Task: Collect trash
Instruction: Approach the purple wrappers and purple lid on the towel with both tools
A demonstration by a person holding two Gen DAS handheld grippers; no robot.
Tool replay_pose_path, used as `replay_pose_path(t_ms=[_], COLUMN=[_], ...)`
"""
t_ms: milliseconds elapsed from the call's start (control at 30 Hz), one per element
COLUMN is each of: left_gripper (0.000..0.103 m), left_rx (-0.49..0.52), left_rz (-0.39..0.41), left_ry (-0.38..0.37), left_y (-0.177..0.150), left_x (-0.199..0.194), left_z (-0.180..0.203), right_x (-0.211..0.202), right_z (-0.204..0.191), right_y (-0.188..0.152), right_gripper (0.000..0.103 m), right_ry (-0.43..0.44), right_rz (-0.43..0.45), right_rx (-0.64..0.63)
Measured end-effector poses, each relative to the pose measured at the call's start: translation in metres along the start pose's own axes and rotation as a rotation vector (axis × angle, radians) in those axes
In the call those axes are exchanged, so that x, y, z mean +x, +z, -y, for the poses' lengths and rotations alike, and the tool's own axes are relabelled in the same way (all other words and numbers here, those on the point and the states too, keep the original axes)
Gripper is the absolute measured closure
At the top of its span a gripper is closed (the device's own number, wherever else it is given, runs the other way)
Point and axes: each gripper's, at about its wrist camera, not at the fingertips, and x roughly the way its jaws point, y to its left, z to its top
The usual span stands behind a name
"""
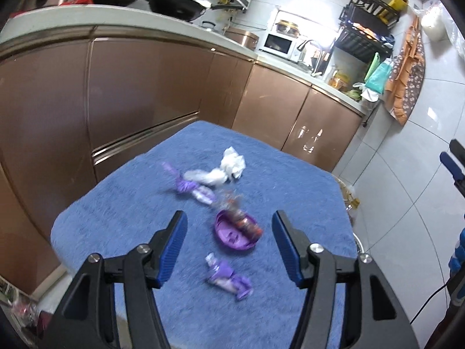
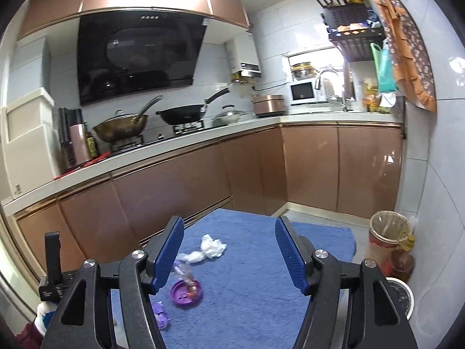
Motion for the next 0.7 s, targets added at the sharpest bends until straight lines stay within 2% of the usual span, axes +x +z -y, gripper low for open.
replay_pose_path(t_ms=[200,400,567,700], left_gripper=[0.041,0.041,0.041,0.041], left_rx=[0.009,0.019,-0.017,-0.05], left_rz=[-0.054,-0.109,-0.134,-0.142], left_ry=[0.015,-0.005,-0.024,-0.017], left_y=[-0.032,-0.045,-0.037,-0.014], left_x=[0.01,0.037,0.06,0.083], left_z=[-0.012,-0.016,-0.037,-0.057], right_x=[0.015,0.041,0.074,0.111], right_z=[-0.018,-0.029,-0.03,-0.033], right_y=[-0.013,-0.023,-0.037,-0.048], right_gripper=[0.04,0.04,0.04,0.04], right_ry=[0.056,0.08,0.11,0.129], right_rz=[-0.045,-0.103,-0.182,-0.26], right_rx=[-0.004,-0.01,-0.01,-0.005])
